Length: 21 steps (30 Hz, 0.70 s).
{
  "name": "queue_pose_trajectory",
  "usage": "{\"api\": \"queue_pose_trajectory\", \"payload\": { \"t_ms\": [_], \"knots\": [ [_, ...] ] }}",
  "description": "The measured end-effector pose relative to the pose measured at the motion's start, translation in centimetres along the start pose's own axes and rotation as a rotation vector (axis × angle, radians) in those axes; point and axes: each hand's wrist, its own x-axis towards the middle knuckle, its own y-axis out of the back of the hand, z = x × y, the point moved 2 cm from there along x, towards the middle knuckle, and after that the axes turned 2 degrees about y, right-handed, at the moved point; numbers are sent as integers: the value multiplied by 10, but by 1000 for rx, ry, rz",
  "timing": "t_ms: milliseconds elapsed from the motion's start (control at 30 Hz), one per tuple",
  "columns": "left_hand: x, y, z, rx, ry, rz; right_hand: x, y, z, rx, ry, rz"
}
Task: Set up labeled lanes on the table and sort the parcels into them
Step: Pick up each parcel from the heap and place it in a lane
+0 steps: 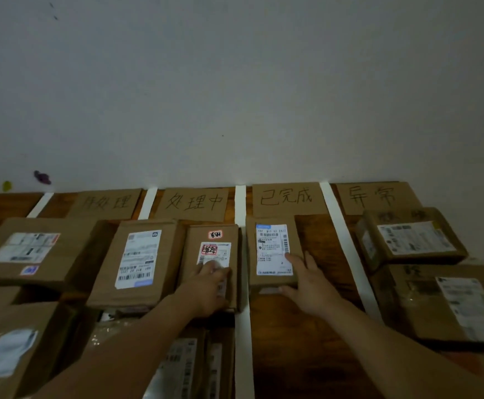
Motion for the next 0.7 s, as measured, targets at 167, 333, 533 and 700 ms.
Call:
{"api": "queue_pose_trajectory", "payload": {
  "t_ms": [167, 333, 533, 700],
  "knots": [
    [-15, 30, 0, -174, 4, -16, -6, 19, -18, -159, -3, -45],
    [-68, 87, -25, -266, -63, 241, -17, 34, -108, -140, 171, 131],
    [-174, 123, -136, -211, 73, 400, -47, -7, -275, -206, 385, 126],
    [-280, 123, -271, -243, 292, 431, -81, -76, -403, -147, 476, 64]
  ]
}}
